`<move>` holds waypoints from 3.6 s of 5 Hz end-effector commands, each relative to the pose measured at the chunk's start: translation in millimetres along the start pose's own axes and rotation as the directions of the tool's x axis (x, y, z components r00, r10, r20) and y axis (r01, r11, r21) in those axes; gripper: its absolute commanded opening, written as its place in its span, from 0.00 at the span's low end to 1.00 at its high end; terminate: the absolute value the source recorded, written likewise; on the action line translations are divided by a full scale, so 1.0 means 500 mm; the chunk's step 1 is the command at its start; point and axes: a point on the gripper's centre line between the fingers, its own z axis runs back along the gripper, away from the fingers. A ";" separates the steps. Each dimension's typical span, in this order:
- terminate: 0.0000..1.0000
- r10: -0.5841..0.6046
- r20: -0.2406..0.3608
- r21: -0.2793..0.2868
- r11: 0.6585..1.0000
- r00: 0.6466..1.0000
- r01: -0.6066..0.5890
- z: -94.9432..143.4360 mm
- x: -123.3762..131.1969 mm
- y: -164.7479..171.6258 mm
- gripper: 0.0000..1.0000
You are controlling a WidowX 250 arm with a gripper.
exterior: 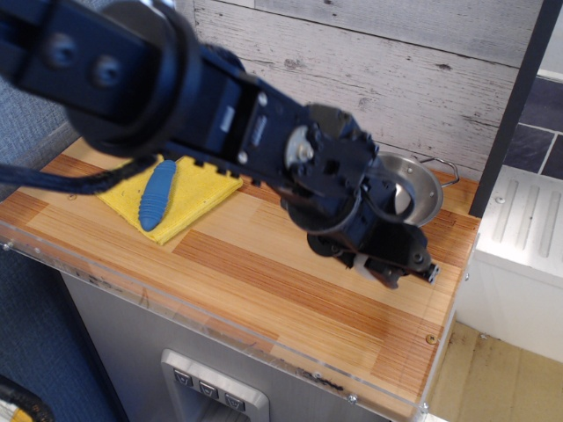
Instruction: Put the sushi inside of the silver pan.
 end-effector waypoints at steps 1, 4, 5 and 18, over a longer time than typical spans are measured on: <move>0.00 0.025 0.148 0.035 0.999 0.989 -0.031 0.041 0.126 0.043 0.00; 0.00 0.108 -0.003 0.036 0.993 0.994 -0.108 -0.023 0.174 0.105 0.00; 0.00 0.122 -0.065 0.044 0.992 0.990 -0.119 -0.045 0.162 0.113 0.00; 0.00 0.164 -0.005 0.032 0.986 0.987 -0.163 0.046 0.192 0.066 1.00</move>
